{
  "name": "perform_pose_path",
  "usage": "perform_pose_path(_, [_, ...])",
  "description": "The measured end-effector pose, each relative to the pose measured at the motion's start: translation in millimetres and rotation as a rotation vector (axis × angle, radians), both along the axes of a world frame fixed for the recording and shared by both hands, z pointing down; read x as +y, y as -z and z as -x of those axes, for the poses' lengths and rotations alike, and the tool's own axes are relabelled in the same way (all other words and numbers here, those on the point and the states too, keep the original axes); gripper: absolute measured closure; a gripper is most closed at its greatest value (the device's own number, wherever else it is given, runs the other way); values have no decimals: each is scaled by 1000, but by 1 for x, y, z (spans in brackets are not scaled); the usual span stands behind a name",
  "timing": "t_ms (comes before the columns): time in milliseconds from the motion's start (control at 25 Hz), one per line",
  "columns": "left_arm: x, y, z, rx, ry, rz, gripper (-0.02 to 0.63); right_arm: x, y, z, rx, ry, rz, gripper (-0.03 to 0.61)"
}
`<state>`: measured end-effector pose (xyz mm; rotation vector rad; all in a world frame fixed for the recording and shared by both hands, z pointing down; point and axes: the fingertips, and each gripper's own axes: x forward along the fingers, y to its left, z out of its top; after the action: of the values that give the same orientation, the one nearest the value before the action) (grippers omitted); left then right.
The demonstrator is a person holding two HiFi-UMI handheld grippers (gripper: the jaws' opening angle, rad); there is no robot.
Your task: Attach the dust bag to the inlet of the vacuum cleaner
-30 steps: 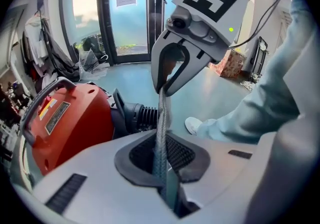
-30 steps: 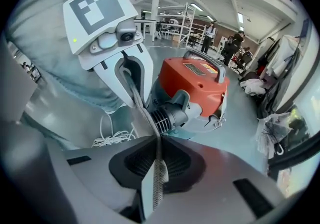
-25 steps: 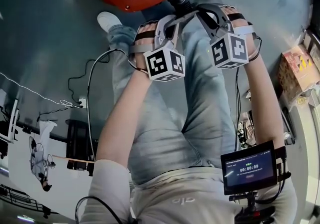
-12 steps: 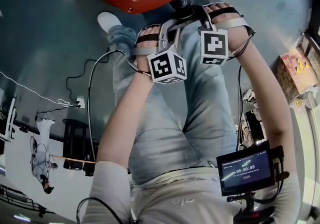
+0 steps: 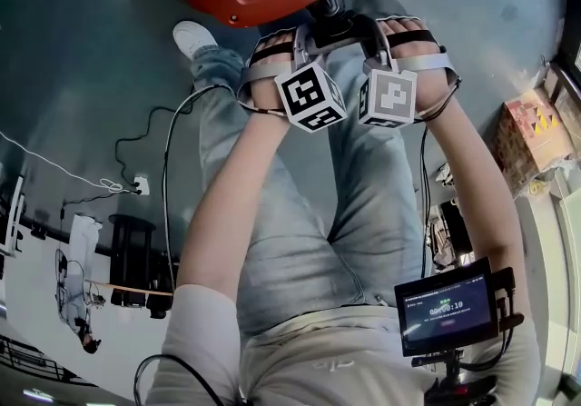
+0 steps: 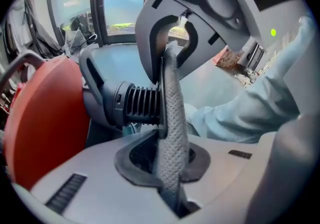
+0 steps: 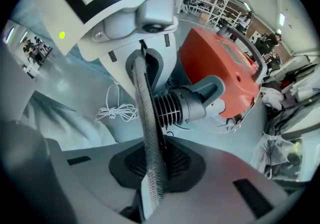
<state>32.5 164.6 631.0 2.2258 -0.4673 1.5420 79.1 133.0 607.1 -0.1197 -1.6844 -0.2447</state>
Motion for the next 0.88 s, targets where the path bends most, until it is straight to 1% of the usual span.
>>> perform_pose_path(80, [-1, 9, 4, -23, 9, -44, 581, 1, 7, 1, -10, -43, 2, 538])
perform_pose_path(160, [-1, 15, 8, -39, 7, -65, 581, 7, 3, -2, 1, -87, 8, 538])
perform_pose_path(200, [-2, 16, 9, -50, -8, -67, 581, 9, -2, -4, 10, -103, 17, 538])
perform_pose_path(280, [-3, 17, 7, -56, -34, -43, 581, 10, -8, -7, 21, -119, 34, 538])
perform_pose_path(320, [-3, 15, 5, -38, -24, -18, 581, 7, -6, -8, 24, -126, 44, 538])
perform_pose_path(440, [1, 6, 2, 36, 56, 43, 581, -4, 12, -2, 41, -159, 102, 538])
perform_pose_path(520, [6, 3, 2, 56, 96, 91, 581, -7, 19, 1, 50, -175, 142, 538])
perform_pose_path(560, [6, 6, 3, 50, 107, 114, 581, -7, 16, 1, 47, -179, 153, 538])
perform_pose_path(600, [6, 10, 5, 36, 108, 125, 581, -6, 10, 0, 39, -182, 156, 540])
perform_pose_path(640, [5, 16, 6, 22, 104, 126, 581, -6, 3, 0, 31, -183, 155, 555])
perform_pose_path(720, [3, 25, 6, 14, 103, 120, 581, -5, -7, -2, 27, -171, 153, 557])
perform_pose_path(800, [2, 23, 7, 37, 115, 118, 581, -6, -5, -3, 38, -147, 156, 557])
perform_pose_path(880, [4, 12, 8, 69, 142, 134, 581, -6, 7, -2, 44, -116, 150, 557])
